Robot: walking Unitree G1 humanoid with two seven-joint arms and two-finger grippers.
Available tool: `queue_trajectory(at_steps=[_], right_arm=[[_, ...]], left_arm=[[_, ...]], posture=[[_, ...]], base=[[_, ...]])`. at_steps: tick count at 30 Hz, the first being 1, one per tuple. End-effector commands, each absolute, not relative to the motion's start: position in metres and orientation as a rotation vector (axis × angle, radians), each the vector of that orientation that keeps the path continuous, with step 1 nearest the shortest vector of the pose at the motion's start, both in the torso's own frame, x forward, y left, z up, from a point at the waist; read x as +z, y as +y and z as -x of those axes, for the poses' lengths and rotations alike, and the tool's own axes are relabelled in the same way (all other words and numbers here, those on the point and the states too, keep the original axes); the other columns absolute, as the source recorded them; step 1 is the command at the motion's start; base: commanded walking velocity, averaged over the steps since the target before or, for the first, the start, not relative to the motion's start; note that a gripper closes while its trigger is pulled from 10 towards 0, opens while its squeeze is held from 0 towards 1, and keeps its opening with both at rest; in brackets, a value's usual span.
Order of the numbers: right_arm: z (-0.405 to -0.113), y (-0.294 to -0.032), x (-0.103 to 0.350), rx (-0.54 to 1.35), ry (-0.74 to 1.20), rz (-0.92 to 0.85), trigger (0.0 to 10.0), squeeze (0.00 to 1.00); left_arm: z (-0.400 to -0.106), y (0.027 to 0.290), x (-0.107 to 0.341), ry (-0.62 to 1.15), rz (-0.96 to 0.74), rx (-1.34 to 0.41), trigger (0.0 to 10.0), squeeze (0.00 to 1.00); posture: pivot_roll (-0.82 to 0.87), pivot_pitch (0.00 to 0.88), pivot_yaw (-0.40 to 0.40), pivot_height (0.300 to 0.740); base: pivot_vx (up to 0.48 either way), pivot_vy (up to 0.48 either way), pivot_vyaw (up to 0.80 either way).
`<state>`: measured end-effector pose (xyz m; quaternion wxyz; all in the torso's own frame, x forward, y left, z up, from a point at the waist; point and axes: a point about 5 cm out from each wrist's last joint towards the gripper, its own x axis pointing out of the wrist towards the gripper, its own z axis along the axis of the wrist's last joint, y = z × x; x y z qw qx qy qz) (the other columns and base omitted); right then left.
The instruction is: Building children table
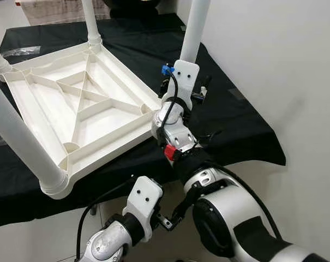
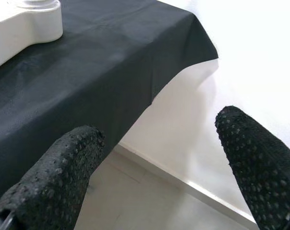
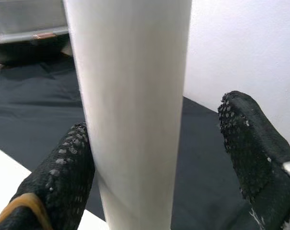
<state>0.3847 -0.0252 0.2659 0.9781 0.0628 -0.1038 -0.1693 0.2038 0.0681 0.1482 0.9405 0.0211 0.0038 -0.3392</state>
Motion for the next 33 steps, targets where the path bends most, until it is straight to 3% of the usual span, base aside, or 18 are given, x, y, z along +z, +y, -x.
queue_trajectory(at_steps=[1,9,19,33], right_arm=[[-0.376,-0.009,0.256,-0.278,-0.176,-0.129,10.0,0.00],[-0.368,-0.013,0.250,-0.239,-0.183,-0.123,10.0,0.00],[-0.349,-0.021,0.236,-0.056,-0.188,-0.146,10.0,0.00],[-0.319,-0.064,0.209,0.104,-0.129,-0.094,10.0,0.00]], left_arm=[[-0.202,0.068,0.143,0.030,-0.035,-0.697,10.0,0.00],[-0.203,0.068,0.142,0.029,-0.035,-0.694,10.0,0.00],[-0.206,0.069,0.141,0.033,-0.033,-0.692,10.0,0.00],[-0.213,0.071,0.137,0.031,-0.043,-0.685,10.0,0.00]], posture=[[0.06,0.197,-0.053,0.740],[0.06,0.195,-0.051,0.740],[0.05,0.189,-0.049,0.740],[0.04,0.167,-0.047,0.740]], base=[[0.000,0.000,0.00],[0.000,0.000,0.00],[0.000,0.000,0.00],[0.000,0.000,0.00]])
